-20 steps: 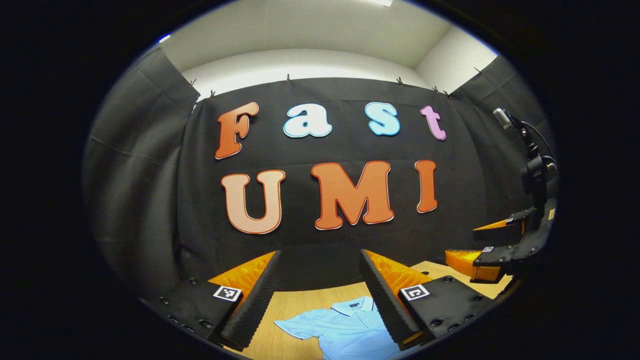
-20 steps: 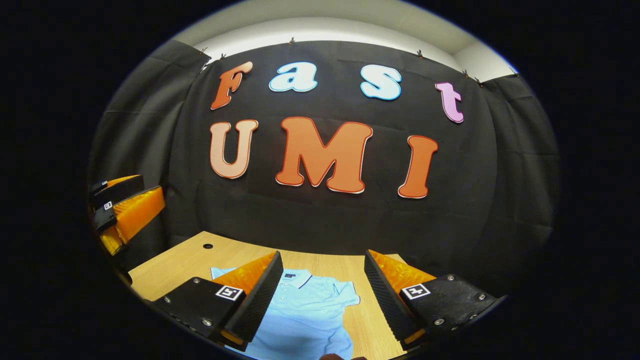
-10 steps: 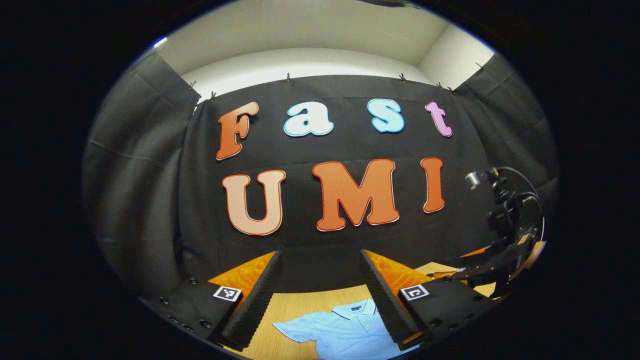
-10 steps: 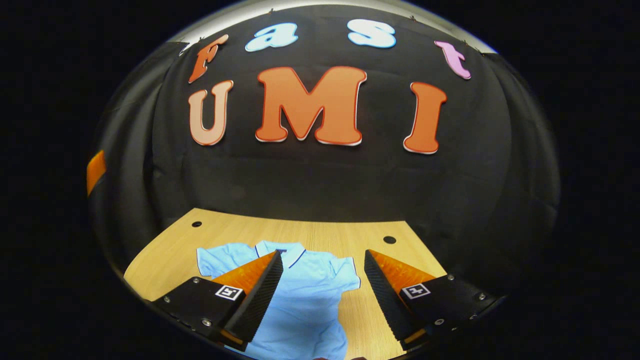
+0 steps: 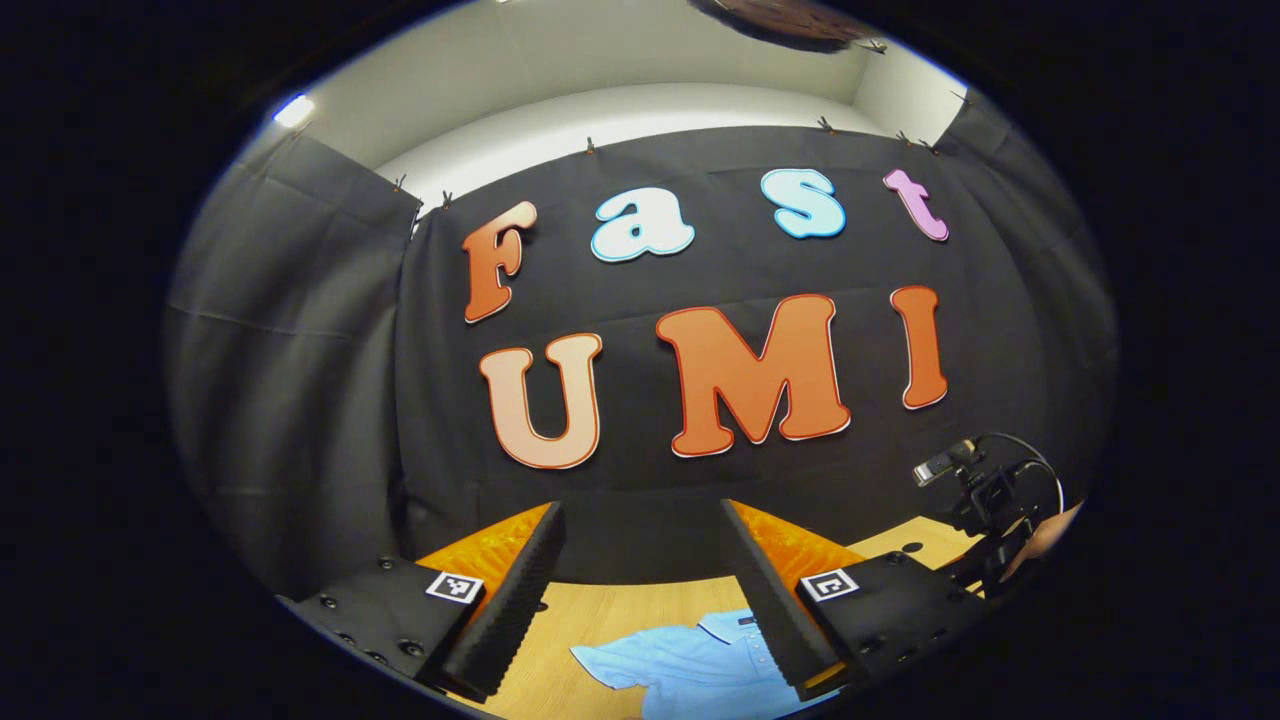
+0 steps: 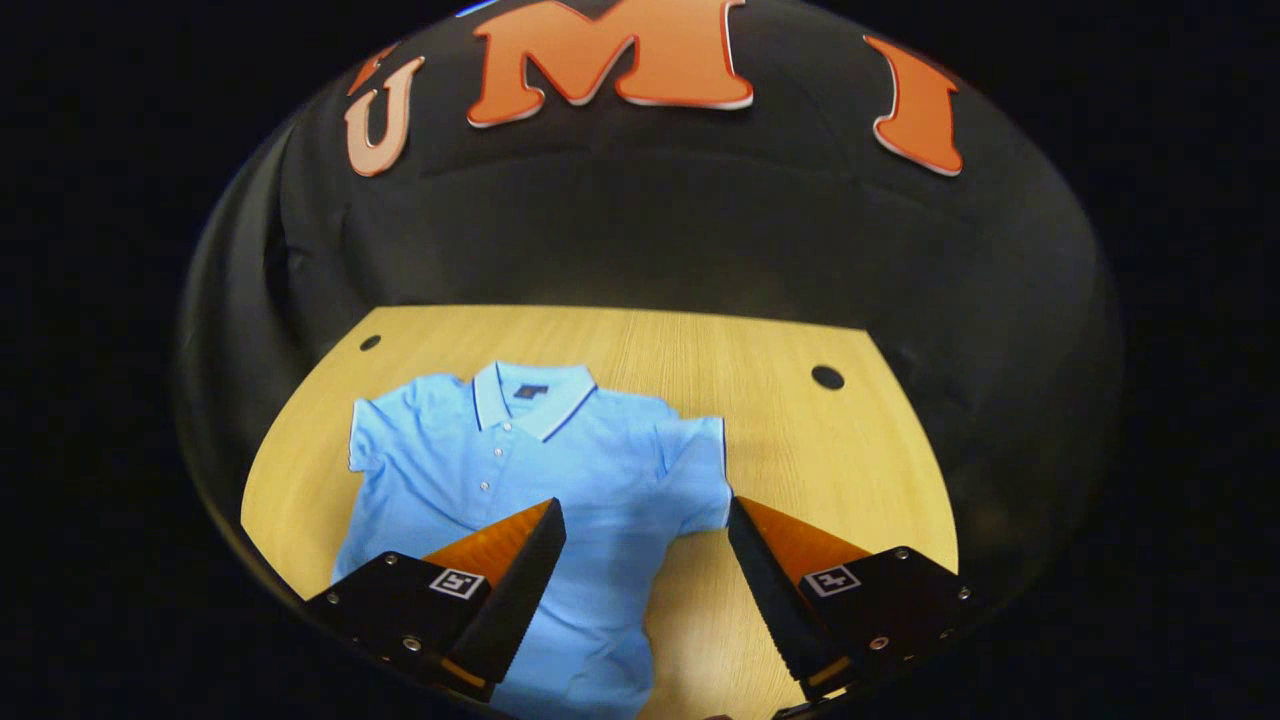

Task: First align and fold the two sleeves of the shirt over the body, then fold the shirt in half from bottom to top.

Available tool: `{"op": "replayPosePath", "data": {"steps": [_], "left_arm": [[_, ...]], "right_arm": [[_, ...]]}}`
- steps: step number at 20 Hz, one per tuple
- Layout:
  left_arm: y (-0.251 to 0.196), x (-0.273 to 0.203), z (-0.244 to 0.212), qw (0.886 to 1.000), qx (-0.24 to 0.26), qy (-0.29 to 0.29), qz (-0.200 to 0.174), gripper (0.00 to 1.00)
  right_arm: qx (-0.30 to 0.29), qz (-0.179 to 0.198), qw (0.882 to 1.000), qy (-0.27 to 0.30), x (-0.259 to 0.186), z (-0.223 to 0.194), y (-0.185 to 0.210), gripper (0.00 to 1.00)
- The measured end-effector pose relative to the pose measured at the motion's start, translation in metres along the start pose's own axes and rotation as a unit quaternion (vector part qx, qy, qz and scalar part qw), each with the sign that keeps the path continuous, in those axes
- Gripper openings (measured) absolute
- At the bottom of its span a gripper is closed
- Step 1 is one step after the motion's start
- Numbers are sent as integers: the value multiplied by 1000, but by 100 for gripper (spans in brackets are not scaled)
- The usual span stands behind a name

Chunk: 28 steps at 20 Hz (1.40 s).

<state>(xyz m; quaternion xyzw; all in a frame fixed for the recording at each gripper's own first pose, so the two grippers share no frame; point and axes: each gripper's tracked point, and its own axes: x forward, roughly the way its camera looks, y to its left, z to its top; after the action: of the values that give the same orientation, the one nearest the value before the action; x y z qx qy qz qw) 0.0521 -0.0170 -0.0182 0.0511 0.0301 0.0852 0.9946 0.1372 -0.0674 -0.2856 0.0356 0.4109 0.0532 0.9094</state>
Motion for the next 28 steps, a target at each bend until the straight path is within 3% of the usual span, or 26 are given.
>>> {"op": "replayPosePath", "data": {"steps": [4, 11, 16, 20, 21, 22, 25, 28], "left_arm": [[-4, 1, -2, 999, 16, 15, 25, 99], [-2, 4, -12, 996, 37, 51, 60, 99], [4, 5, -23, 993, 48, 71, 81, 99], [4, 6, -29, 991, 49, 87, 90, 100], [4, 6, -28, 991, 51, 89, 89, 99], [4, 5, -30, 990, 53, 92, 88, 100], [3, 5, -28, 990, 56, 95, 85, 99], [2, 5, -29, 990, 57, 97, 80, 100]], "right_arm": [[28, 0, 997, 67, 44, -16, -19, 99], [25, -19, 989, 142, 104, -31, -37, 96], [31, -33, 984, 173, 127, -36, -51, 83], [33, -38, 983, 177, 139, -33, -54, 66], [32, -40, 982, 182, 138, -34, -54, 57], [34, -39, 982, 180, 139, -33, -54, 56], [42, -32, 982, 183, 139, -34, -50, 22], [81, 6, 980, 181, 133, -27, -40, 8]]}}
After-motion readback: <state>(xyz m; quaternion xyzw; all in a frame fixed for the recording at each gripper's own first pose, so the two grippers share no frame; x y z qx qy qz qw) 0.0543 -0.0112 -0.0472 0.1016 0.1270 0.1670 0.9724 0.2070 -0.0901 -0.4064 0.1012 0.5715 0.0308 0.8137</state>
